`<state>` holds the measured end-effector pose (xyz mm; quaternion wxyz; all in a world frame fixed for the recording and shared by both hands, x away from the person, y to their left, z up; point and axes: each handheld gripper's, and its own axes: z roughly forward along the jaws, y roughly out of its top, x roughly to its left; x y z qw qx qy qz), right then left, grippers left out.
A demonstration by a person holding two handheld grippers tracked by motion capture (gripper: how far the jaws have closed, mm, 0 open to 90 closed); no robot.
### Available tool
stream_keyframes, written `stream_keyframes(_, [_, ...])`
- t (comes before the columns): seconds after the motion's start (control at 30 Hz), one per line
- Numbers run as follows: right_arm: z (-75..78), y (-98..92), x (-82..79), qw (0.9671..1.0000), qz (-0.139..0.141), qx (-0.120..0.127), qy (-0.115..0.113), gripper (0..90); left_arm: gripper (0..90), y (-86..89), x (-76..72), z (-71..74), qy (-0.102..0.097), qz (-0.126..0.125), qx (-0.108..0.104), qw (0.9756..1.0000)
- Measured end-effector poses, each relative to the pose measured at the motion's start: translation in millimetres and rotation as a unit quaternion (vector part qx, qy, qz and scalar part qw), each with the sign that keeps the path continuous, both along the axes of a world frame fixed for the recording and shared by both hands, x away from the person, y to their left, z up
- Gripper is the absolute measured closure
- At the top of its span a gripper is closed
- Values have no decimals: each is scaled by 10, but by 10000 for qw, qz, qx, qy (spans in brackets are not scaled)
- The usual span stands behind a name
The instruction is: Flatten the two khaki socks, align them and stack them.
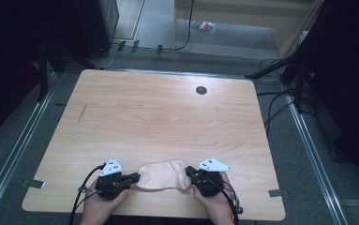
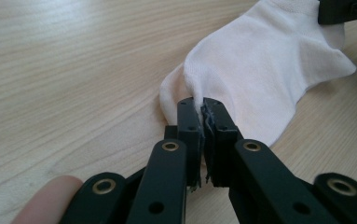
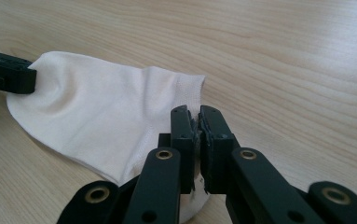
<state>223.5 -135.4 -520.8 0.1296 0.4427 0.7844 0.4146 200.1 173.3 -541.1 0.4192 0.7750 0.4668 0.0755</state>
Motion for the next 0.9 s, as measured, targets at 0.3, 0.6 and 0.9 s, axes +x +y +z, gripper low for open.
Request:
stream_keyframes(0.3, [-120,-21,44,9999,-65,53,54,691,671,31,14,-19,-43,145,-12,9999])
stream_keyframes(0.6, [-70,-61,-36,9997,-163,183,-71,645,618,42,0,-10,-153,136,-95,9997])
stream_keyframes(0.9, [-201,13,-74,9992,-216,-322,-35,673,677,25,7,-56,-127,133,131,9997])
